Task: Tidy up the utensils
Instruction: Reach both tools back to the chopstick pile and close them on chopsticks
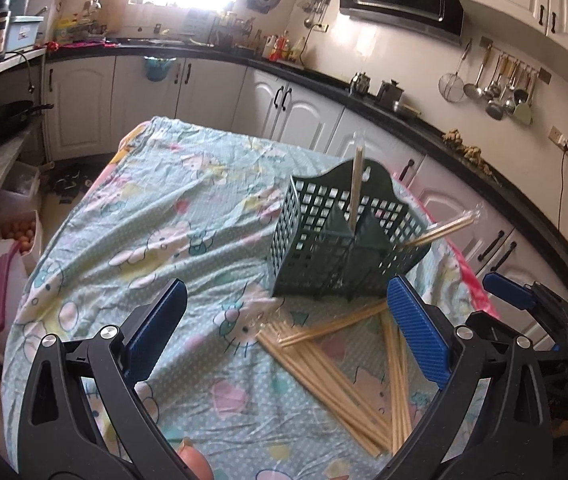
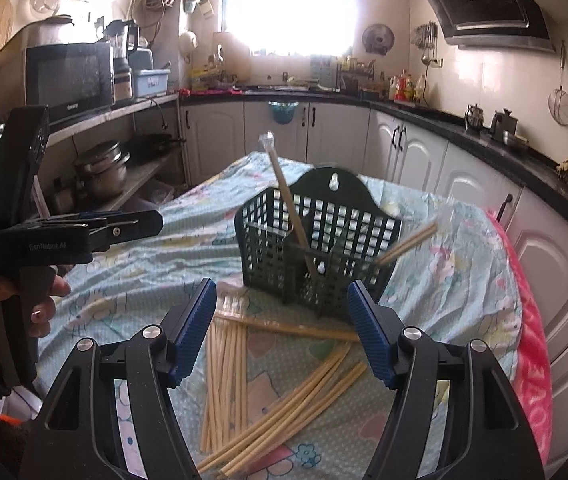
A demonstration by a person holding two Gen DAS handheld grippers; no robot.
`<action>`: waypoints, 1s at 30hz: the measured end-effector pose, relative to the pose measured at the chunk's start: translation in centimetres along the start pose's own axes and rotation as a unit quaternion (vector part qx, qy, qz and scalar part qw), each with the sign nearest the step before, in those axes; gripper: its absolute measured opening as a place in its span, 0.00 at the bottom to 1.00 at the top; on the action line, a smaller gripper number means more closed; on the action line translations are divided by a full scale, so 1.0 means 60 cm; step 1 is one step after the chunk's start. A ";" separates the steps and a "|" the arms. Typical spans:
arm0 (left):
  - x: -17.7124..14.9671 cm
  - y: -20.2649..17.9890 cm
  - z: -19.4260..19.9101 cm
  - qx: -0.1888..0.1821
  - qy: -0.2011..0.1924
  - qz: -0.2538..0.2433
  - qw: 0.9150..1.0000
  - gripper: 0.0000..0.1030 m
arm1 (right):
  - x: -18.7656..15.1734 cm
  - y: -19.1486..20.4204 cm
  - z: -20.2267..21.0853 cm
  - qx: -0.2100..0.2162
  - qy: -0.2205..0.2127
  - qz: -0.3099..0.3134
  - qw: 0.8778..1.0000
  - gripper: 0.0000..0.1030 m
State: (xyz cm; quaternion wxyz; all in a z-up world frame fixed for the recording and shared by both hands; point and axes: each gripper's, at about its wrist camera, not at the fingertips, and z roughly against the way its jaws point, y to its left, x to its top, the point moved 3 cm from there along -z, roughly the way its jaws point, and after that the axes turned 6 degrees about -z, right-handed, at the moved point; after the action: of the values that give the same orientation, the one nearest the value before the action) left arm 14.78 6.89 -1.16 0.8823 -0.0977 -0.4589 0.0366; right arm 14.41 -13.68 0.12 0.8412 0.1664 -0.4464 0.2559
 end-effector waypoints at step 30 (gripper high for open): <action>-0.103 0.054 -0.153 -0.070 0.165 0.133 0.975 0.53 | -0.102 -0.099 -0.186 -0.029 0.164 -0.127 0.978 0.40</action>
State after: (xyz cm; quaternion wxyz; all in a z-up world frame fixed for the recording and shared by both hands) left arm 18.79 7.85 -11.97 0.9242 -0.2240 -0.2912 0.1045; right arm 22.40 -14.59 -11.41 0.9330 0.1533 -0.2844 0.1582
